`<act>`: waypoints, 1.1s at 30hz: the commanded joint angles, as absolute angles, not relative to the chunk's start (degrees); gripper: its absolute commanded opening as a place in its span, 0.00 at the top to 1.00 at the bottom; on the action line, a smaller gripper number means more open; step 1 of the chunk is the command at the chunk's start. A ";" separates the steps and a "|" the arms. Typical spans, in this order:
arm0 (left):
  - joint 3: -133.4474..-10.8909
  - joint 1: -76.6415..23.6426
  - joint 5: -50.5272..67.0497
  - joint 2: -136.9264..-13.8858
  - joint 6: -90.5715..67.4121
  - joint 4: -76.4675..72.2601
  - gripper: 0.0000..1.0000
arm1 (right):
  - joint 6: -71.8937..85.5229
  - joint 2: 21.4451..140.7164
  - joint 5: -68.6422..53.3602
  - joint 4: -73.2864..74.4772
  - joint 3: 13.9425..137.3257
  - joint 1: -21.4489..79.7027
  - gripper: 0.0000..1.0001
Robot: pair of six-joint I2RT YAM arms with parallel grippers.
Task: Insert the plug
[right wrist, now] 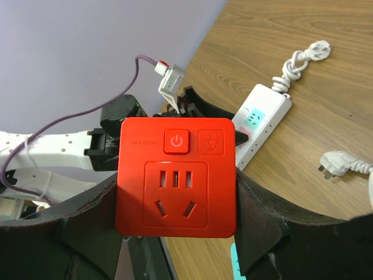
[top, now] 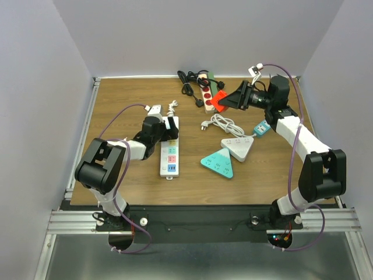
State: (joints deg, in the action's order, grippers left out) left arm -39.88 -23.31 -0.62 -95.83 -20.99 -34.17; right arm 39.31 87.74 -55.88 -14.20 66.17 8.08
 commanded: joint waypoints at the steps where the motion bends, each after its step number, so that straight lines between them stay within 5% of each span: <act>1: -40.86 -23.91 10.97 -96.76 -19.43 -44.47 0.02 | 33.41 86.83 -54.94 -12.14 67.94 8.35 1.00; 16: -47.81 -28.48 22.15 -103.36 -10.55 -46.06 0.02 | 18.73 88.68 -48.09 1.30 66.53 10.98 1.00; 27: -42.11 -28.56 13.81 -89.05 -12.65 -40.08 0.02 | 6.24 88.33 -41.49 6.68 63.54 15.82 1.00; 33: -39.55 -40.15 -3.15 -83.06 -18.35 -29.55 0.02 | 8.52 87.80 -33.49 7.56 61.26 15.91 0.99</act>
State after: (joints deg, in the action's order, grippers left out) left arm -40.62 -33.50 7.18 -84.88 -14.35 -35.94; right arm 8.86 89.08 -39.00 8.01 61.17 16.14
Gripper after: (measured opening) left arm 0.982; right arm 0.677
